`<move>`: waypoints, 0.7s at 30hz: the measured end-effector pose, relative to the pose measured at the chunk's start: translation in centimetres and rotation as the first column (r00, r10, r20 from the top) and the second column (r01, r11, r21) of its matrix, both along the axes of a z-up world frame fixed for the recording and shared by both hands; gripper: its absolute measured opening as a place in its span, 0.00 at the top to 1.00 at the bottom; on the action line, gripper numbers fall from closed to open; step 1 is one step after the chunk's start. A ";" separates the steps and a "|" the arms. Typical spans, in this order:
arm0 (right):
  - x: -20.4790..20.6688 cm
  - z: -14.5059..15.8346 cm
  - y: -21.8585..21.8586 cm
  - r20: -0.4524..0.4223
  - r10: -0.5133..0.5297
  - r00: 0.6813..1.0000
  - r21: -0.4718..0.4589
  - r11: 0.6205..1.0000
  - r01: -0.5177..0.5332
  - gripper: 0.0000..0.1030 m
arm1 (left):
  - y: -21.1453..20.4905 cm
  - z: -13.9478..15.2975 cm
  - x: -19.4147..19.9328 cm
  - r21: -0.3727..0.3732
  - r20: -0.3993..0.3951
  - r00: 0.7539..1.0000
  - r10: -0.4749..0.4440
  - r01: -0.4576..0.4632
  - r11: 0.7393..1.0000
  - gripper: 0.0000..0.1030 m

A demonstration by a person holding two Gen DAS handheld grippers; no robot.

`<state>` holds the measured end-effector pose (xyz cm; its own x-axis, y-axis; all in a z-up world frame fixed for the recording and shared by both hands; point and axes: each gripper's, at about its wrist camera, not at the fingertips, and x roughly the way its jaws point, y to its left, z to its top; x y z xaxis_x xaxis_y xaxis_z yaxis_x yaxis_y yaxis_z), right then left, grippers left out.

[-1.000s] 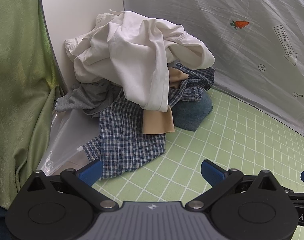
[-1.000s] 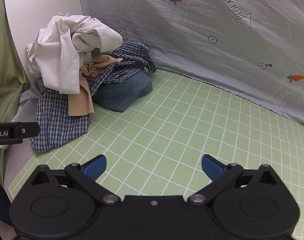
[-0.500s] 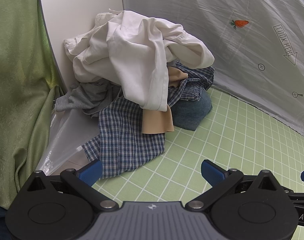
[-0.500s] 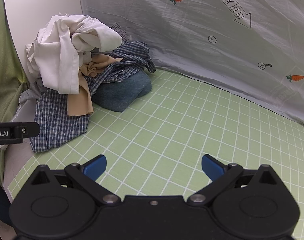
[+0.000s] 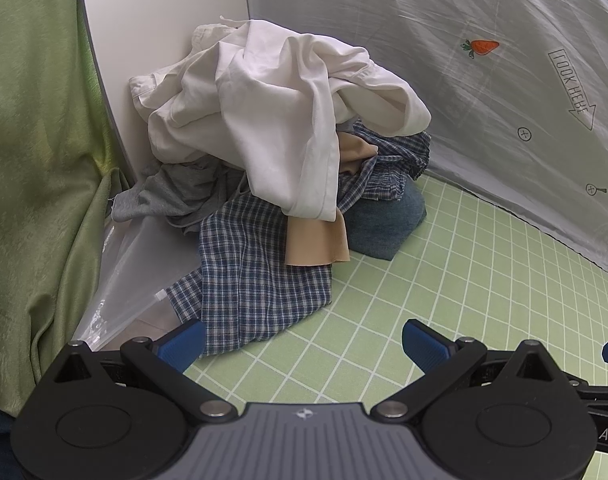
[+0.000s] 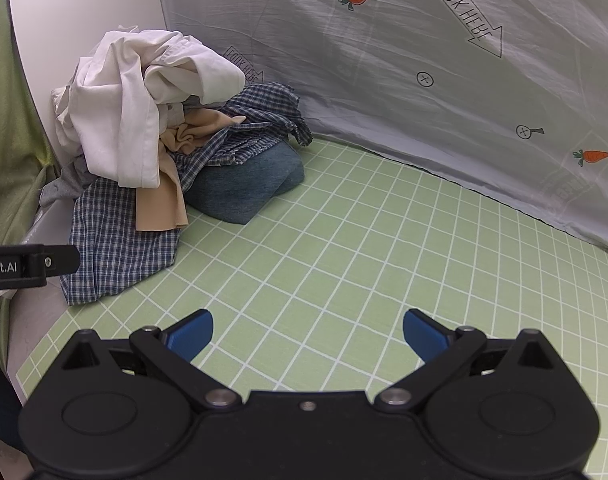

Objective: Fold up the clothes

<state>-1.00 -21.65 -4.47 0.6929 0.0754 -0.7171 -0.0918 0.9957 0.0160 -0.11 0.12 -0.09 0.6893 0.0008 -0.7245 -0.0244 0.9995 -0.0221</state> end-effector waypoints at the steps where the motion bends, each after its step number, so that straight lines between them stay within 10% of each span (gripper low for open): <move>1: 0.0 0.0 0.0 0.000 0.000 1.000 0.000 1.000 0.000 0.01 | 0.0 0.0 0.0 0.000 0.000 1.000 0.001 -0.001 1.000 0.00; 21: 0.6 -0.4 0.8 -0.023 0.030 0.999 0.002 1.000 -0.030 0.01 | 0.5 -0.6 0.5 -0.002 -0.043 0.999 0.030 -0.030 1.000 0.00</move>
